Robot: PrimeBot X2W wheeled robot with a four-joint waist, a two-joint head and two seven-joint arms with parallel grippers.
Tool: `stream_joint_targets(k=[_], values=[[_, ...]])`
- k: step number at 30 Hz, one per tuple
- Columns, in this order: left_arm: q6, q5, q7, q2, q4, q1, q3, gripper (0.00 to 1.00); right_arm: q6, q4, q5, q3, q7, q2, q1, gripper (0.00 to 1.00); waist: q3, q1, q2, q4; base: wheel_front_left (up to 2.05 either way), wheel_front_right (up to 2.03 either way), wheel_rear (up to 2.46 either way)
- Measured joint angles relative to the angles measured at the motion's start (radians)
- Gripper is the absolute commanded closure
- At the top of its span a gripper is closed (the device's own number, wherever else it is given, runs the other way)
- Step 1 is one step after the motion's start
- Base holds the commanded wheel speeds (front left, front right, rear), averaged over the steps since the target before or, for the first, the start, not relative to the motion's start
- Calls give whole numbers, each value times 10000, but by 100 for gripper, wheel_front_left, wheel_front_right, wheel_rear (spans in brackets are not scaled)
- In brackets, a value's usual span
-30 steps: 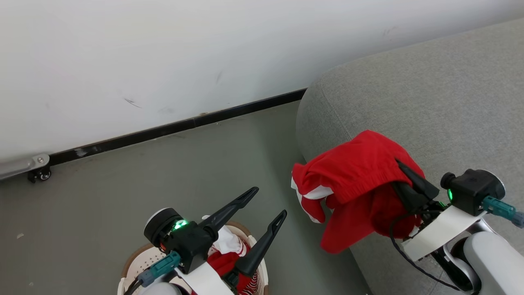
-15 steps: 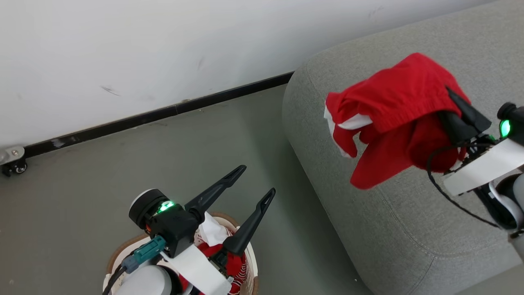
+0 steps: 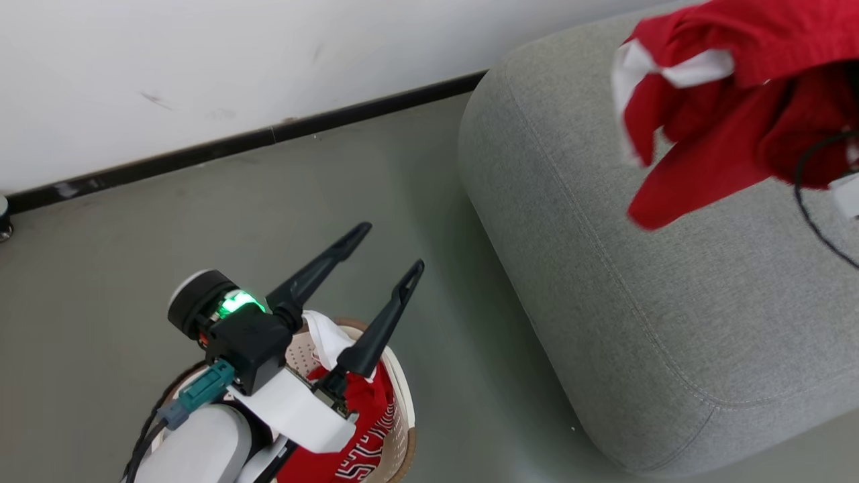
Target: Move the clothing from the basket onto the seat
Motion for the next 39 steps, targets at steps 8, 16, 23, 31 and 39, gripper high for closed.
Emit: stream_joint_targets(k=[8, 16, 23, 31, 39], values=[[15, 182, 234, 125, -426, -277, 88, 0, 0, 924, 261, -660, 2, -451, -363, 100, 588, 0, 0, 50, 0, 0, 0], [40, 293, 445, 282, -798, -529, 71, 0, 0, 1693, 238, -750, -17, -698, -593, 100, 1191, 0, 0, 123, 0, 0, 0], [38, 384, 665, 303, -1043, -795, -29, 0, 0, 2433, 111, -786, -274, -679, -761, 100, 1721, 0, 0, 191, 0, 0, 0], [23, 556, 863, 328, -1269, -1086, -198, 0, 0, 3405, 36, -838, -537, -111, -769, 100, 2305, 0, 0, 281, 0, 0, 0], [-4, 602, 1022, 349, -1390, -1335, -284, 0, 0, 4190, 247, -709, -439, 380, -771, 100, 2827, 0, 0, 370, 0, 0, 0]])
